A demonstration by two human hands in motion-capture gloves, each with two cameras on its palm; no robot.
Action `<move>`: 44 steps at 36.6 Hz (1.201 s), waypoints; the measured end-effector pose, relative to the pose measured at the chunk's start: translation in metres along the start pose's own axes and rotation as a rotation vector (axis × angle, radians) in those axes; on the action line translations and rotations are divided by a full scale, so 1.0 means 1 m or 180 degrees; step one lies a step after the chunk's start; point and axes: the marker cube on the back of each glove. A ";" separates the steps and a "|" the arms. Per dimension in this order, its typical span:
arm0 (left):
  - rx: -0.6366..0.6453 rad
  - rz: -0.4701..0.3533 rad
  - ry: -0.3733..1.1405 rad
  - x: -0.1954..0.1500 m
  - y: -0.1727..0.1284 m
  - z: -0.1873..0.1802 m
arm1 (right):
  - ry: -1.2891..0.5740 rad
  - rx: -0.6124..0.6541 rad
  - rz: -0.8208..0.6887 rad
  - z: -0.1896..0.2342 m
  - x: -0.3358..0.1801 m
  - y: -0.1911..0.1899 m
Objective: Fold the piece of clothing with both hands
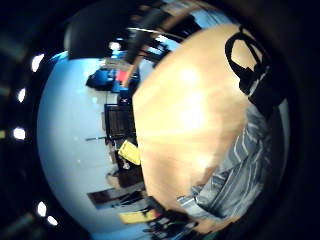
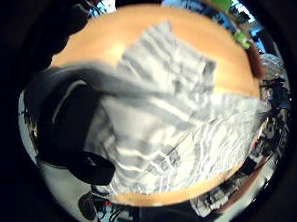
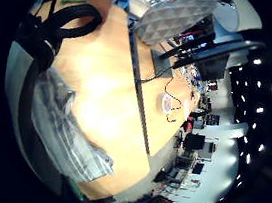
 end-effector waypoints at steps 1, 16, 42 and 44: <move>0.0144 -0.0101 0.0033 -0.004 0.001 -0.008 | 0.0014 0.0104 0.0013 -0.007 0.004 -0.001; 0.0640 0.0094 0.0386 -0.007 0.077 -0.080 | 0.0279 -0.0071 -0.0008 -0.022 0.050 0.019; -0.1311 -0.0209 0.1150 0.059 0.110 0.090 | -0.0774 -0.2038 0.0629 0.042 0.032 0.150; -0.1442 -0.0209 0.1137 0.060 0.112 0.099 | -0.0697 -0.2063 0.0698 0.044 0.031 0.152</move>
